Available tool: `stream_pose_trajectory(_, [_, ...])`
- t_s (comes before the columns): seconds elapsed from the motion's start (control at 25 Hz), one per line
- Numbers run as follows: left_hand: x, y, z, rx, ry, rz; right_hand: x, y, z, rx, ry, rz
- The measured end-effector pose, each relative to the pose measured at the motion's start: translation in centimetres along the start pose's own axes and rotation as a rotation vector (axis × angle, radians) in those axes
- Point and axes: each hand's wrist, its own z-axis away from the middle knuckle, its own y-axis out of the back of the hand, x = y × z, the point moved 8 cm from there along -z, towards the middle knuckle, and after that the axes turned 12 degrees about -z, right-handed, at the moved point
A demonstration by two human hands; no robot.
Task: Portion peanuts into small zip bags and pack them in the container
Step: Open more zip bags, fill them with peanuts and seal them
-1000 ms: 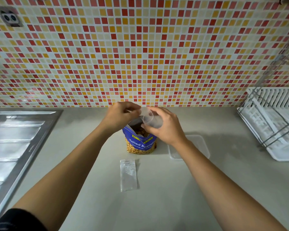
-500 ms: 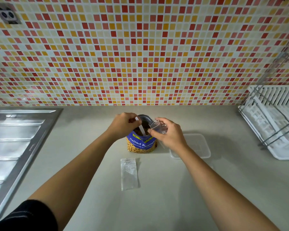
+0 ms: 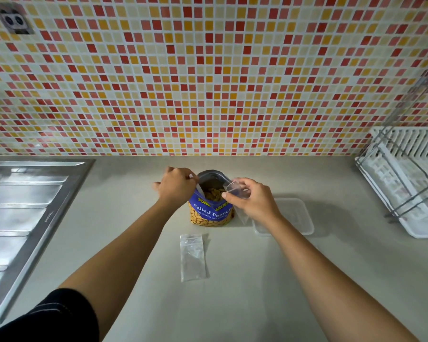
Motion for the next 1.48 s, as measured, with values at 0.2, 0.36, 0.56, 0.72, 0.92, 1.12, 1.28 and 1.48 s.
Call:
stream_pose_trajectory(0.2, [-1.1,-1.0,-0.5,-0.097,0.074,0.331,0.1,0.1,0.1,0.001,-0.002,-0.009])
stream_pose_trajectory(0.36, [-0.9,-0.4,-0.1,-0.093,0.082,0.522,0.0,0.0,0.2,-0.023,0.000,-0.014])
stream_pose_trajectory(0.56, [-2.2,-0.5,-0.6,-0.098,0.198,0.682,-0.7,0.9,0.3,0.076,0.067,0.053])
stream_pose_trajectory(0.72, [-3.8,-0.3,-1.5,-0.089,0.260,0.787,-1.3,1.1,-0.1,0.063,0.091,0.124])
stream_pose_trajectory(0.92, [-5.4,0.9,-2.2,-0.052,0.302,0.810,-2.8,0.3,-0.6,0.021,0.155,0.325])
stream_pose_trajectory(1.12, [-5.2,3.0,-2.4,-0.029,0.310,0.905,-3.8,-1.2,-0.9,0.002,0.179,0.422])
stream_pose_trajectory(1.28, [-4.4,4.7,-2.6,-0.032,0.294,0.890,-4.1,-2.1,-1.3,0.009,0.183,0.400])
stream_pose_trajectory(1.48, [-1.0,7.4,-2.1,0.021,0.049,0.722,-4.5,-2.5,-1.2,0.067,0.197,0.231])
